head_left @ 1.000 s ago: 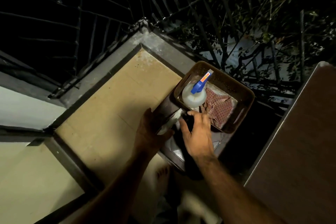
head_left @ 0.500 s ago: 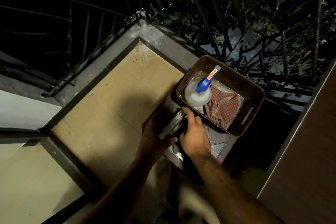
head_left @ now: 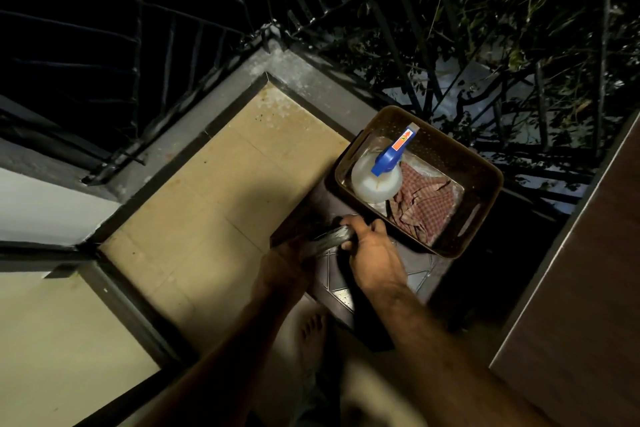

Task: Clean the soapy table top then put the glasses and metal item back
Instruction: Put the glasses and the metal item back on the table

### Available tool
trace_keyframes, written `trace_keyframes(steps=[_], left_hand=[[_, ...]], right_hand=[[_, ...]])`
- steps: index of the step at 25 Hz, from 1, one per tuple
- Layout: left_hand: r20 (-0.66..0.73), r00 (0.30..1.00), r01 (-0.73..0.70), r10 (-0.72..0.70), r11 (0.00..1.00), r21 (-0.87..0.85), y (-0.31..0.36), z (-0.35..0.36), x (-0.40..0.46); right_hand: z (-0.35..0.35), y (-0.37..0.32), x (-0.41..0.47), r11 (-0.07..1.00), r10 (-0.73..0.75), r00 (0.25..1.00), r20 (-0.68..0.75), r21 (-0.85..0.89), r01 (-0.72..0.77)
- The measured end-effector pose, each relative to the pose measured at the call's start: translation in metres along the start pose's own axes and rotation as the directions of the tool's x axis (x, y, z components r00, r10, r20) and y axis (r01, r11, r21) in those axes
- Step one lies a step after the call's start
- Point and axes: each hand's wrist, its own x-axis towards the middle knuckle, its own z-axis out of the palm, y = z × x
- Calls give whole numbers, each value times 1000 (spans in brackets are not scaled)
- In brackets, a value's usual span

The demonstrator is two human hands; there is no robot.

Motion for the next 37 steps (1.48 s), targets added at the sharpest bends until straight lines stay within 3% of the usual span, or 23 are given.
trace_keyframes(steps=[7, 12, 15, 20, 25, 30, 37], left_hand=[[71, 985, -164, 156, 977, 138, 33, -35, -25], [177, 946, -295, 273, 949, 111, 68, -53, -51], [218, 916, -377, 337, 908, 181, 99, -61, -69], [254, 881, -454, 400, 866, 211, 156, -55, -94], [138, 868, -493, 477, 862, 119, 216, -30, -125], [55, 857, -515, 512, 850, 116, 251, 10, -149], [39, 761, -647, 647, 754, 114, 298, 70, -182]], right_hand=[[-39, 2, -41, 962, -190, 981, -47, -207, 176], [-83, 2, -74, 960, -280, 957, 71, 39, 278], [-109, 4, -100, 958, -279, 960, 20, 78, 277], [-147, 17, -139, 965, -234, 958, -166, 81, 250], [-193, 49, -179, 982, -125, 937, -326, 96, 164], [-233, 87, -212, 988, 27, 869, -493, 146, 52], [-282, 139, -258, 982, 171, 752, -637, 176, -74]])
